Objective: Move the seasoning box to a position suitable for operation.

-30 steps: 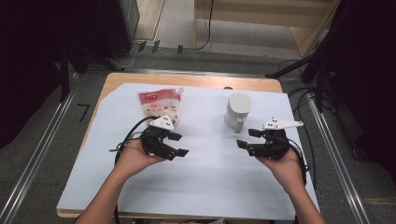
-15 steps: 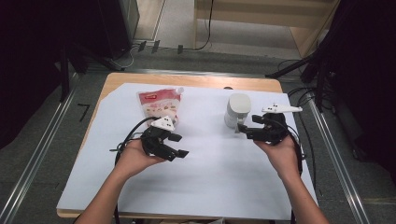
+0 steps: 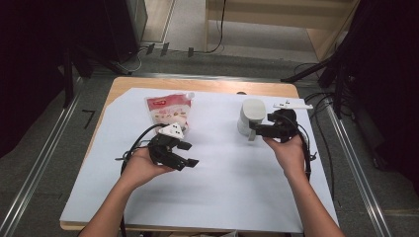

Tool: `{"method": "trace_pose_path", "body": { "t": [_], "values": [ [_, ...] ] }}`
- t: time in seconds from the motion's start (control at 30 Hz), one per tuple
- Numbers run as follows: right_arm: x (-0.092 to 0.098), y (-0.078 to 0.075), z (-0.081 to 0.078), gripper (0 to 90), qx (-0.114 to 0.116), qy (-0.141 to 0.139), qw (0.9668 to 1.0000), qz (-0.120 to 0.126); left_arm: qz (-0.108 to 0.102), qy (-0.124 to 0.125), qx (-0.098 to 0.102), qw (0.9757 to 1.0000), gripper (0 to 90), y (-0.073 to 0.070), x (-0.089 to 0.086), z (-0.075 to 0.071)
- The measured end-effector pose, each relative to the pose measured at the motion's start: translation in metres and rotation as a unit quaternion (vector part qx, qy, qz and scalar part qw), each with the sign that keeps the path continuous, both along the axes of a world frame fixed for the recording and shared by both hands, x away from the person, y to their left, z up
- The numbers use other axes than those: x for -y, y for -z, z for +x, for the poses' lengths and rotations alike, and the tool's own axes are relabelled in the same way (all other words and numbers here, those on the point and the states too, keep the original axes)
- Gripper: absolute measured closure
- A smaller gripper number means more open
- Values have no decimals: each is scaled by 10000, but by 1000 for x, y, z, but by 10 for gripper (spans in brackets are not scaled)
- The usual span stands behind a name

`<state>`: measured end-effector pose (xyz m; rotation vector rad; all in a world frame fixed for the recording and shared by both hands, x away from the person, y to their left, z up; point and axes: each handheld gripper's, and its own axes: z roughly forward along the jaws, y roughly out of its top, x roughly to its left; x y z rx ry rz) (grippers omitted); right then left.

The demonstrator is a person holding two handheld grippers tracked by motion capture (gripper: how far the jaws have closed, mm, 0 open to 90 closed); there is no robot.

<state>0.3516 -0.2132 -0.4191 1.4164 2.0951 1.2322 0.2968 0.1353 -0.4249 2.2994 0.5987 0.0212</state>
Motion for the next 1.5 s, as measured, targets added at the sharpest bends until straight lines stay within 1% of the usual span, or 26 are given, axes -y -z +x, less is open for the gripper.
{"method": "trace_pose_path", "body": {
  "t": [0.1, 0.13, 0.17, 0.23, 0.3, 0.37, 0.5, 0.57, 0.63, 0.73, 0.83, 0.87, 0.9, 0.93, 1.0, 1.03, 1.07, 1.17, 1.2, 1.23, 1.3, 1.37, 1.4, 1.43, 1.47, 1.5],
  "values": [
    [-4, 1, 4, 169, 97, 193, 9997, -80, 21, 14, -4, 10000, 344, 0, 0, 1],
    [-5, 1, 5, 152, 111, 273, 9995, -149, 28, 22, 1, 10000, 344, 1, 0, 1],
    [-6, 1, 7, 147, 119, 319, 9993, -155, 24, 21, -12, 10000, 343, 1, 1, 0],
    [-8, 2, 10, 136, 106, 420, 9990, -77, 11, 34, -15, 10000, 343, 1, 1, 0],
    [-11, 4, 13, 131, 133, 482, 9987, -86, -39, 25, -42, 10000, 343, 1, 1, 0],
    [-14, 7, 16, 106, 147, 607, 9980, -104, -48, 40, -31, 10000, 344, 1, 0, 1],
    [-21, 15, 23, 103, 98, 738, 9972, -82, -61, 34, -37, 10000, 344, 1, 0, 0],
    [-24, 20, 27, 86, 60, 831, 9964, -160, -79, 50, -27, 10000, 344, 1, 0, 1],
    [-26, 24, 29, 84, 15, 919, 9956, -159, -70, 57, -32, 10000, 344, 1, 0, 1],
    [-29, 29, 33, 87, 13, 994, 9950, -133, -59, 56, -50, 10000, 344, 1, 1, 1],
    [-31, 35, 36, 88, -3, 1104, 9937, -195, -65, 41, -56, 10000, 344, 2, 2, 0],
    [-32, 37, 38, 87, -76, 1139, 9934, -129, -71, 50, -65, 9999, 344, 2, 2, 0],
    [-33, 40, 39, 87, -130, 1172, 9930, -85, -114, 60, -81, 9999, 344, 2, 2, 0],
    [-33, 41, 40, 88, -138, 1180, 9929, -61, -130, 81, -74, 9999, 344, 1, 2, 0],
    [-35, 44, 42, 89, -93, 1196, 9927, -104, -171, 114, -100, 9997, 344, 1, 2, 1],
    [-36, 46, 42, 89, -53, 1219, 9924, -163, -258, 117, -142, 9995, 344, 1, 2, 1],
    [-38, 47, 43, 89, -14, 1266, 9918, -171, -294, 114, -155, 9994, 344, 1, 2, 1],
    [-39, 49, 43, 94, 31, 1320, 9910, -198, -277, 107, -142, 9995, 344, 1, 1, 1],
    [-42, 52, 44, 95, 85, 1416, 9897, -168, -254, 101, -155, 9995, 344, 2, 1, 1],
    [-42, 53, 44, 94, 106, 1414, 9897, -189, -184, 113, -151, 9997, 344, 1, 0, 1],
    [-43, 56, 45, 93, 114, 1493, 9885, -193, -188, 116, -146, 9997, 345, 2, 1, 2],
    [-44, 57, 46, 93, 103, 1495, 9886, -172, -181, 121, -143, 9997, 344, 2, 1, 2],
    [-44, 59, 45, 93, 144, 1614, 9866, -175, -196, 131, -161, 9996, 344, 3, 1, 2],
    [-43, 60, 45, 93, 162, 1632, 9863, -186, -204, 134, -172, 9996, 344, 3, 1, 2],
    [-44, 61, 45, 96, 129, 1633, 9864, -123, -193, 125, -174, 9996, 344, 3, 1, 2],
    [-43, 64, 46, 96, 68, 1617, 9867, -147, -161, 137, -185, 9996, 344, 3, 1, 2]
  ]
}}
